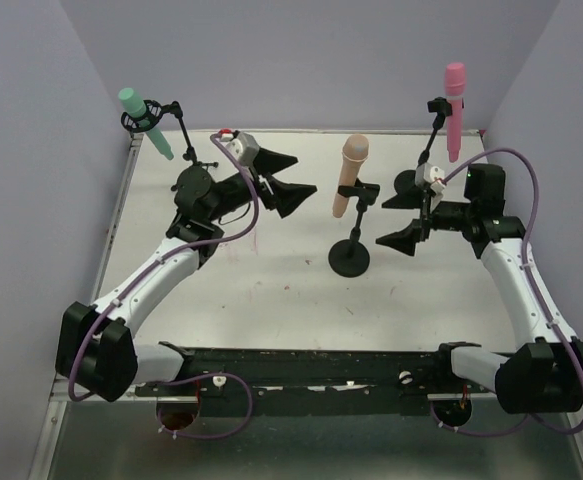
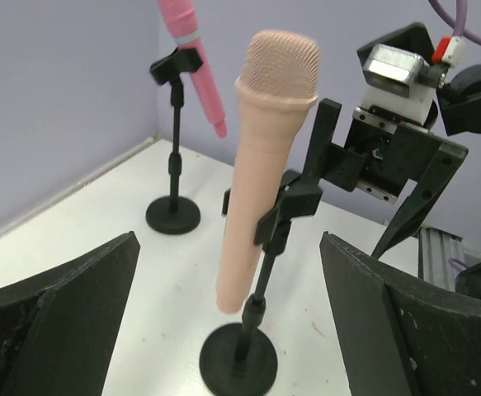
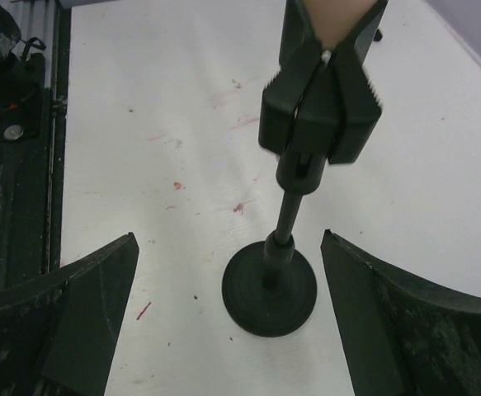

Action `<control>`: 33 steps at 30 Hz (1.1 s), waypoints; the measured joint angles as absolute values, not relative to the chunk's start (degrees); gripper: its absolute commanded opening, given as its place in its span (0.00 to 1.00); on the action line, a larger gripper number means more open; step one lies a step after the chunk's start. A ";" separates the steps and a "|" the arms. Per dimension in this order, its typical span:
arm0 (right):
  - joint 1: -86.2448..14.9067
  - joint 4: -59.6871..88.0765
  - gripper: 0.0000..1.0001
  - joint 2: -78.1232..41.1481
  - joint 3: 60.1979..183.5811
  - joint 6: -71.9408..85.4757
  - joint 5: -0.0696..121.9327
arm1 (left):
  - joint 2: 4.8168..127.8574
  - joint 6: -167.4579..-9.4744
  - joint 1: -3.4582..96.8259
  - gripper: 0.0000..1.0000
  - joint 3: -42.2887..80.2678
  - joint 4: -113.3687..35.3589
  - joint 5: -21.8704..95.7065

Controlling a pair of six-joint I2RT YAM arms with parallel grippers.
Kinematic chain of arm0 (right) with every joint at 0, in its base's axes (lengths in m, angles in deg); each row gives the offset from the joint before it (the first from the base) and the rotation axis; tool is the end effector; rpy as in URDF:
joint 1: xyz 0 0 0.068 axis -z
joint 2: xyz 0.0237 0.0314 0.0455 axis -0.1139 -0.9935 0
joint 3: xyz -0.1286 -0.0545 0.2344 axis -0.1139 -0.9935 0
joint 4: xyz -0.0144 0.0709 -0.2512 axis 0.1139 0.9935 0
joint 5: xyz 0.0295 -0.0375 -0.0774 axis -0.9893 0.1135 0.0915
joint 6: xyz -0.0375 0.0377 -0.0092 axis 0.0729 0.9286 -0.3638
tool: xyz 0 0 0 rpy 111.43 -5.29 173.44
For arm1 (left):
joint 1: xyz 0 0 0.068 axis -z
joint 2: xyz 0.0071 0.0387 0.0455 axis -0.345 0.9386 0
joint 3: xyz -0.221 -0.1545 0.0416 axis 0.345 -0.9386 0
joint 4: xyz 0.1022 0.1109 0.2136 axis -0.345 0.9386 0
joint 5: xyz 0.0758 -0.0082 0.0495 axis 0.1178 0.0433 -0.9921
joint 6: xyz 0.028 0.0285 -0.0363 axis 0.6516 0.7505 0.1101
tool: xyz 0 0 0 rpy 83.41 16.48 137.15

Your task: Attach the microphones to the stand

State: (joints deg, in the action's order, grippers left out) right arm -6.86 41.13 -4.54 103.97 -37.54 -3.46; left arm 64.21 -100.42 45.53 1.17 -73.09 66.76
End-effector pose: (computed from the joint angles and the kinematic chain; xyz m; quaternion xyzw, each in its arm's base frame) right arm 0.2365 0.0352 0.3248 -0.4829 0.5996 0.3835 0.5101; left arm 0.2551 -0.1451 0.3739 0.2717 0.5562 -0.4911 0.6128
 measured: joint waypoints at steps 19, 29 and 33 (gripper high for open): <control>-12.87 -5.38 0.36 -17.83 93.30 -13.19 0.70 | 29.96 -94.43 42.53 0.98 -22.57 -54.35 57.30; -13.98 -7.48 0.09 -18.24 93.26 -14.22 0.04 | 24.69 -90.12 42.53 0.98 -23.18 -47.23 51.97; -13.90 0.30 0.08 -17.37 95.23 -20.32 -0.03 | 23.97 -87.61 42.53 0.98 -21.59 -43.29 51.42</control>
